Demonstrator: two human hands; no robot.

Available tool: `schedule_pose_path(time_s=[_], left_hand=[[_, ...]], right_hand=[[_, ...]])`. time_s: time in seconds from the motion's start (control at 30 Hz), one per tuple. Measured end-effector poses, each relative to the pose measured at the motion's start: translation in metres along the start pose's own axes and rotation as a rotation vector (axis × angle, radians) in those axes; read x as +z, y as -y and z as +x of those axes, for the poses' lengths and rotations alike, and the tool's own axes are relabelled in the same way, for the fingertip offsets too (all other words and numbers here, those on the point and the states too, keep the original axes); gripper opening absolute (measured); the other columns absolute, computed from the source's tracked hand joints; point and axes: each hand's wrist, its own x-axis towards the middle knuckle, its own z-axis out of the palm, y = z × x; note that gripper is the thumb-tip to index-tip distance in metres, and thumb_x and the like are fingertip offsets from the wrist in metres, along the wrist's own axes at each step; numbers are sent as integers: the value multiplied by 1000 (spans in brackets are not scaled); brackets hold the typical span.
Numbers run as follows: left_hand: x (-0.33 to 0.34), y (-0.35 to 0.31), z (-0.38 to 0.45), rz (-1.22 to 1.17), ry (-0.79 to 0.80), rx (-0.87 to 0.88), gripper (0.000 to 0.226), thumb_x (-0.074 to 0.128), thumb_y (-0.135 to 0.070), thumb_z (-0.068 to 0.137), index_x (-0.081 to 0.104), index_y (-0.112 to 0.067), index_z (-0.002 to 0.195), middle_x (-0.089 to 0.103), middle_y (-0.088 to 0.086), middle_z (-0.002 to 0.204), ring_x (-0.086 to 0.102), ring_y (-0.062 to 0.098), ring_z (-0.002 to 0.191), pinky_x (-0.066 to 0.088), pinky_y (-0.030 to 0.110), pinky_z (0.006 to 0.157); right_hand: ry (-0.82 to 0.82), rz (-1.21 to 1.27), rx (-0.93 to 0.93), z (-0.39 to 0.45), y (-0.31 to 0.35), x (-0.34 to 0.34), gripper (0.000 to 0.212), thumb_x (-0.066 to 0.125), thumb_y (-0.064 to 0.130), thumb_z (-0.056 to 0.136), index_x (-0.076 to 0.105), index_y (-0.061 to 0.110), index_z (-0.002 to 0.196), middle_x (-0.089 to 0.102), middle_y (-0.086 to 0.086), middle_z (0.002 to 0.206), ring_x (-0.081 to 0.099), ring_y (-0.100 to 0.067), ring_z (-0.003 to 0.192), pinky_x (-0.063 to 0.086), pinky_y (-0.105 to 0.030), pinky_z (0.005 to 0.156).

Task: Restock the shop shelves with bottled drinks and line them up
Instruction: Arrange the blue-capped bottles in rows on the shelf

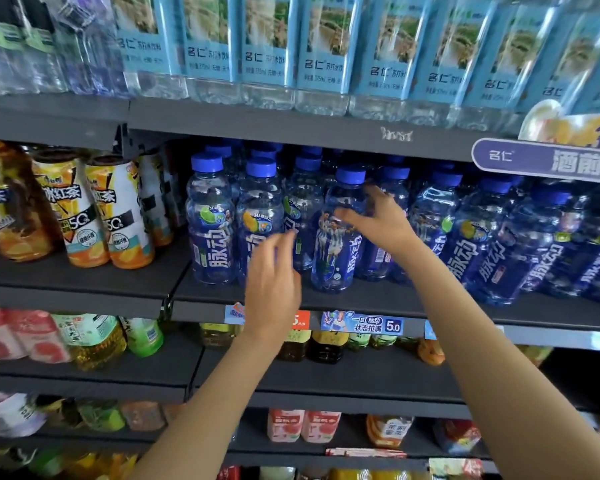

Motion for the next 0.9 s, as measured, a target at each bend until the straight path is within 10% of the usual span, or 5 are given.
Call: schedule_pose_path(time_s=[0.23, 0.47, 0.73, 0.9], left_hand=[[36, -18, 11, -94, 474, -441, 66, 40, 4, 90, 5, 0, 147, 2, 13, 155, 35, 30, 133, 38, 35, 103], [42, -5, 21, -19, 552, -350, 65, 45, 6, 85, 19, -7, 144, 9, 8, 151, 46, 29, 121, 42, 33, 86], [32, 11, 26, -1, 740, -248, 66, 41, 4, 88, 17, -13, 147, 2, 3, 155, 35, 29, 133, 39, 36, 102], [3, 19, 8, -194, 306, -198, 41, 43, 7, 87, 54, -8, 124, 52, 4, 126, 57, 19, 109, 44, 27, 89]], right_hand=[[-116, 29, -36, -13, -14, 10, 84, 74, 28, 78, 23, 6, 142, 46, -17, 134, 47, -29, 119, 35, -24, 84], [-210, -72, -44, -20, -16, 13, 85, 72, 33, 80, 21, 5, 141, 36, -16, 140, 45, -30, 121, 40, -31, 85], [-163, -128, -79, -29, -24, 29, 108, 77, 31, 75, 0, 14, 149, 37, -16, 139, 46, -35, 117, 41, -36, 91], [-217, -49, -68, -32, -12, 45, 105, 81, 38, 67, 11, 25, 145, 53, -16, 123, 47, -36, 113, 44, -47, 93]])
